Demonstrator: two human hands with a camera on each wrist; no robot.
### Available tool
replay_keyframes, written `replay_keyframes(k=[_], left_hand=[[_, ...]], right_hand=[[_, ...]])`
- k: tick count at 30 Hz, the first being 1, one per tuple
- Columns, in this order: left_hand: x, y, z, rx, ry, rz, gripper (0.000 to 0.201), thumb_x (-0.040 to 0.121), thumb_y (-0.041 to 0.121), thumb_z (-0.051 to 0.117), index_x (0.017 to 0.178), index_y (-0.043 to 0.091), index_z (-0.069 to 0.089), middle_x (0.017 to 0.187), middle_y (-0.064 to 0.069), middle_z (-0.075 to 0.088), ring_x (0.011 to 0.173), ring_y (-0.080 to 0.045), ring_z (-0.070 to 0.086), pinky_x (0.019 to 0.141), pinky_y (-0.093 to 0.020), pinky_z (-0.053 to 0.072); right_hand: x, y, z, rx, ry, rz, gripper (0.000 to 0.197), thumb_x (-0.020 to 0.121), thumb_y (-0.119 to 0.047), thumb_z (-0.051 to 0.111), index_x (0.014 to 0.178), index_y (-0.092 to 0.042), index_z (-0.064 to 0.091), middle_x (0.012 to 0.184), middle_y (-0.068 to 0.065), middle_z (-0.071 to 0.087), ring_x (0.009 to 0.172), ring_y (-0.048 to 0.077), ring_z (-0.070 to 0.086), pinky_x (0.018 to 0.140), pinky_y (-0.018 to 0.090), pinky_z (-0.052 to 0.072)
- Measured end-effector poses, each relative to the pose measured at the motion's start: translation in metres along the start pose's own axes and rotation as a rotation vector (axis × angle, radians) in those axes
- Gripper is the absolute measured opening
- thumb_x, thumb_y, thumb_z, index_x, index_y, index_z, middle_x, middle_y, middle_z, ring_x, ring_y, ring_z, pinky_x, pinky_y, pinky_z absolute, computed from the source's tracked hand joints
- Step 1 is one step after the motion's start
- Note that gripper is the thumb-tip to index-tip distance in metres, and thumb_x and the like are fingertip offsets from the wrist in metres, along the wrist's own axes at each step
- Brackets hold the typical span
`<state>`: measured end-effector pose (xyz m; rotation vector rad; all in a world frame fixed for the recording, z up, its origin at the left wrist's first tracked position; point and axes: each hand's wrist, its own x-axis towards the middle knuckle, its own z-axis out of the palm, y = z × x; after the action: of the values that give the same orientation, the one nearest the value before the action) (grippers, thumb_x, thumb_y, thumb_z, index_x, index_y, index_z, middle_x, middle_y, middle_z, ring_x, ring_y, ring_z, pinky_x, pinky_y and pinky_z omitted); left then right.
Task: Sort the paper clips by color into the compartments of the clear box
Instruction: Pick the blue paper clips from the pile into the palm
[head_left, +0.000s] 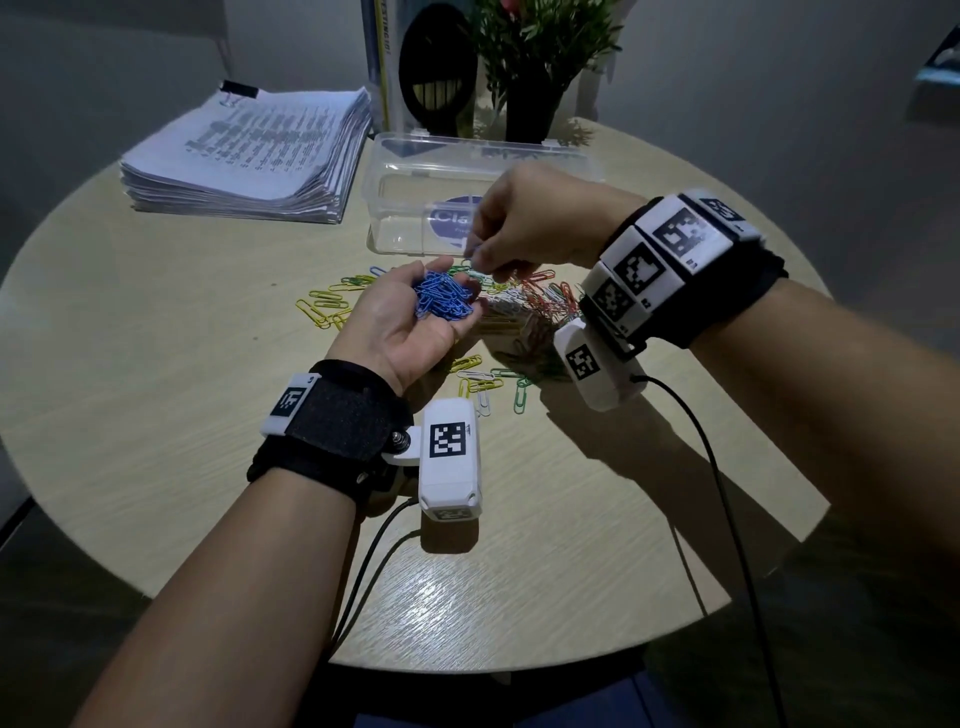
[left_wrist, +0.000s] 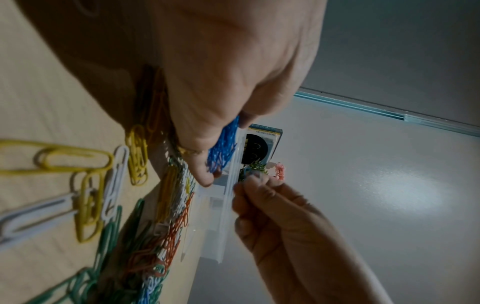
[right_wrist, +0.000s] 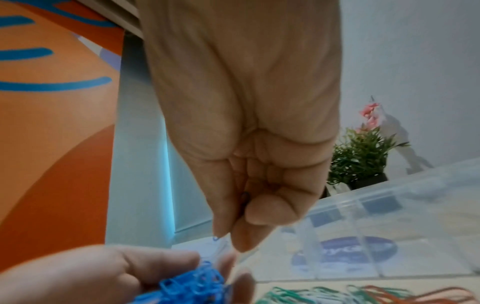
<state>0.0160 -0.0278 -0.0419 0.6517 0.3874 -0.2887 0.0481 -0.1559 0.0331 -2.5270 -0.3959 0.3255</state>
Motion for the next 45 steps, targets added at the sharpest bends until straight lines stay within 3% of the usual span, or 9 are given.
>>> replay_keyframes(k=[5, 11, 16, 20, 25, 31, 38, 41, 45], left_hand=[[0.001, -0.002, 0.001, 0.015, -0.008, -0.008, 0.031, 0.102, 0.018, 0.028, 0.110, -0.001, 0.051, 0.110, -0.022, 0.059, 0.101, -0.030, 0.057, 0.102, -0.046, 0.041], [0.000, -0.001, 0.002, 0.021, -0.010, -0.006, 0.035, 0.104, 0.018, 0.027, 0.093, 0.000, 0.055, 0.100, -0.022, 0.053, 0.089, -0.029, 0.056, 0.090, -0.046, 0.043], [-0.001, -0.003, 0.002, 0.048, -0.041, 0.007, 0.027, 0.102, 0.015, 0.035, 0.090, 0.002, 0.054, 0.099, -0.021, 0.054, 0.090, -0.029, 0.057, 0.084, -0.043, 0.048], [0.001, -0.001, 0.003, 0.056, -0.042, 0.031, 0.021, 0.100, 0.013, 0.039, 0.087, 0.003, 0.053, 0.095, -0.021, 0.054, 0.089, -0.028, 0.058, 0.073, -0.041, 0.052], [0.002, 0.002, 0.016, 0.013, -0.033, 0.021, 0.020, 0.100, 0.011, 0.041, 0.085, 0.003, 0.051, 0.088, -0.018, 0.052, 0.081, -0.024, 0.055, 0.076, -0.039, 0.054], [0.012, 0.014, 0.021, -0.001, 0.013, 0.030, 0.019, 0.099, 0.010, 0.044, 0.084, 0.001, 0.051, 0.091, -0.020, 0.052, 0.083, -0.024, 0.056, 0.068, -0.038, 0.057], [0.015, 0.045, 0.025, -0.055, 0.064, 0.116, 0.016, 0.099, 0.004, 0.044, 0.085, -0.003, 0.049, 0.091, -0.020, 0.051, 0.083, -0.024, 0.055, 0.070, -0.036, 0.059], [0.015, 0.063, 0.034, -0.086, 0.060, 0.163, 0.013, 0.099, 0.003, 0.042, 0.089, -0.003, 0.047, 0.094, -0.021, 0.049, 0.088, -0.023, 0.054, 0.085, -0.034, 0.055], [0.028, 0.084, 0.045, -0.063, 0.068, 0.243, 0.013, 0.101, 0.005, 0.037, 0.093, -0.002, 0.044, 0.091, -0.017, 0.046, 0.072, -0.020, 0.049, 0.070, -0.030, 0.054]], right_hand=[[0.002, -0.012, 0.008, 0.076, -0.030, -0.044, 0.020, 0.083, -0.008, 0.071, 0.101, 0.000, 0.071, 0.074, 0.006, 0.068, 0.064, 0.013, 0.067, 0.062, 0.021, 0.060], [0.003, 0.004, -0.011, -0.011, 0.190, 0.036, 0.014, 0.090, -0.009, 0.063, 0.099, -0.002, 0.071, 0.067, 0.001, 0.062, 0.056, 0.008, 0.058, 0.044, 0.013, 0.047], [0.013, 0.049, -0.039, -0.231, 0.440, 0.246, 0.023, 0.086, -0.004, 0.054, 0.100, -0.005, 0.072, 0.100, 0.011, 0.069, 0.093, 0.026, 0.064, 0.080, 0.037, 0.055], [0.012, 0.080, -0.048, -0.246, 0.474, 0.458, 0.033, 0.087, -0.017, 0.050, 0.116, -0.004, 0.058, 0.120, 0.017, 0.055, 0.107, 0.035, 0.057, 0.087, 0.037, 0.050], [0.011, 0.096, -0.045, 0.023, 0.382, 0.507, 0.033, 0.095, -0.020, 0.046, 0.066, -0.004, 0.045, 0.087, 0.016, 0.058, 0.071, 0.026, 0.056, 0.060, 0.028, 0.041], [0.019, 0.094, -0.048, 0.302, 0.439, 0.511, 0.024, 0.094, -0.025, 0.045, 0.085, -0.004, 0.053, 0.078, 0.011, 0.060, 0.059, 0.023, 0.058, 0.059, 0.030, 0.045], [0.028, 0.103, -0.049, 0.249, 0.483, 0.534, 0.022, 0.085, -0.004, 0.046, 0.069, 0.001, 0.061, 0.088, 0.019, 0.072, 0.078, 0.029, 0.068, 0.076, 0.038, 0.055], [0.026, 0.104, -0.048, 0.186, 0.496, 0.527, 0.018, 0.084, -0.004, 0.048, 0.073, 0.001, 0.061, 0.090, 0.020, 0.071, 0.082, 0.031, 0.067, 0.065, 0.035, 0.049], [0.024, 0.108, -0.048, 0.134, 0.477, 0.528, 0.020, 0.083, -0.004, 0.048, 0.068, 0.000, 0.059, 0.077, 0.018, 0.065, 0.068, 0.028, 0.059, 0.061, 0.032, 0.044]])
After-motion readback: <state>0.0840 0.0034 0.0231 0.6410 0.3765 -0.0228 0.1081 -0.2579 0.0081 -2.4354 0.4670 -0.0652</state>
